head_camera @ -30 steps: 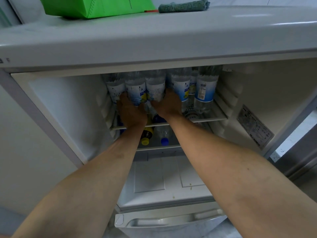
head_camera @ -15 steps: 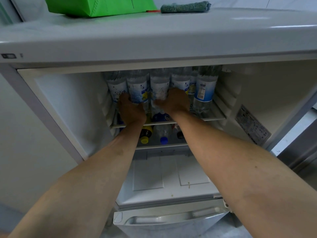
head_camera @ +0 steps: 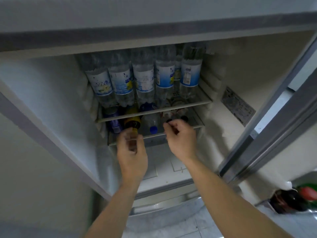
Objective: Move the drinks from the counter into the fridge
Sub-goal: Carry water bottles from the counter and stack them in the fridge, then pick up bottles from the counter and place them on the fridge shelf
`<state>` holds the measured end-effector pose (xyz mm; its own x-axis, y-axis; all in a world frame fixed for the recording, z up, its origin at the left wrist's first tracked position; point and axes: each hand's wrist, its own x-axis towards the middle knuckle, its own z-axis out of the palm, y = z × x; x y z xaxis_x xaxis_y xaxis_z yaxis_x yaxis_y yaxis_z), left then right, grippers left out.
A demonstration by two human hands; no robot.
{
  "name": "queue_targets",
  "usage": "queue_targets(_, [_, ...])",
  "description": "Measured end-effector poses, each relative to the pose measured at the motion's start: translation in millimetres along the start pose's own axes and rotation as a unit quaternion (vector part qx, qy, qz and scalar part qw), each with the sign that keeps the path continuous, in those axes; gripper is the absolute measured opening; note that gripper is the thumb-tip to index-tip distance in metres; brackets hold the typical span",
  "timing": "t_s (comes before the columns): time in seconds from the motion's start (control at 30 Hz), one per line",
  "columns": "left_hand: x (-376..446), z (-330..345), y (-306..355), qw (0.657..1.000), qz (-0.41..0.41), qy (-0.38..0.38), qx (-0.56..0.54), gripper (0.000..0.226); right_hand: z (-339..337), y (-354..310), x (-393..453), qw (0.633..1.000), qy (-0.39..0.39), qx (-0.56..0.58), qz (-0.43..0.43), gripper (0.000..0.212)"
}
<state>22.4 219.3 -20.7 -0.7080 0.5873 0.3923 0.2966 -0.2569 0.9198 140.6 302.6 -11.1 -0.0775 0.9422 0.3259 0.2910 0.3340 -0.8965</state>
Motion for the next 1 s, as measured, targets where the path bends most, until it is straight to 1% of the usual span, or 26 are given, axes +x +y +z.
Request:
queue_targets(0.1, [-48.6, -12.1, -26.5, 0.994, 0.0, -0.088, 0.065, 0.032, -16.8, 37.6, -50.9, 0.998, -0.006, 0.007, 0.065, 0.017])
queue_targets(0.17, [-77.8, -19.6, -47.3, 0.986, -0.043, -0.139, 0.083, 0.035, -31.4, 61.3, -84.1, 0.992, 0.0, -0.002, 0.123, 0.011])
queue_targets(0.27, [-115.5, -29.6, -77.5, 0.968, -0.099, -0.196, 0.12, 0.032, -59.7, 94.8, -130.8, 0.982, 0.009, -0.048, 0.183, 0.007])
queue_targets(0.33, [-140.6, -35.5, -92.9, 0.953, -0.143, -0.222, 0.151, 0.027, -82.5, 113.3, -161.3, 0.965, -0.002, -0.075, 0.252, 0.009])
queue_targets(0.4, [-165.7, -39.4, -104.0, 0.937, -0.156, -0.244, 0.196, 0.025, -107.9, 131.8, -194.8, 0.946, 0.001, -0.101, 0.309, 0.01])
queue_targets(0.47, [-188.9, -39.9, -110.7, 0.92, -0.16, -0.284, 0.219, 0.025, -133.2, 147.5, -231.3, 0.927, 0.022, -0.118, 0.356, 0.008])
queue_targets(0.53, [-211.9, -39.6, -114.5, 0.898, -0.158, -0.334, 0.237, 0.023, -158.5, 160.7, -271.0, 0.906, 0.055, -0.13, 0.399, 0.011])
queue_targets(0.67, [-260.8, -51.9, -121.9, 0.824, -0.168, -0.442, 0.312, 0.027, -206.2, 176.9, -360.6, 0.857, 0.099, -0.128, 0.49, 0.021])
queue_targets(0.77, [-291.3, -71.4, -130.3, 0.768, -0.168, -0.503, 0.36, 0.029, -236.8, 180.2, -432.8, 0.82, 0.131, -0.105, 0.547, 0.025])
queue_targets(0.87, [-314.4, -95.2, -136.9, 0.703, -0.19, -0.549, 0.411, 0.027, -262.3, 175.4, -504.2, 0.78, 0.166, -0.085, 0.597, 0.027])
queue_targets(1.0, [-333.5, -117.0, -144.9, 0.641, -0.206, -0.589, 0.447, 0.03, -285.4, 163.2, -584.1, 0.723, 0.224, -0.062, 0.65, 0.025])
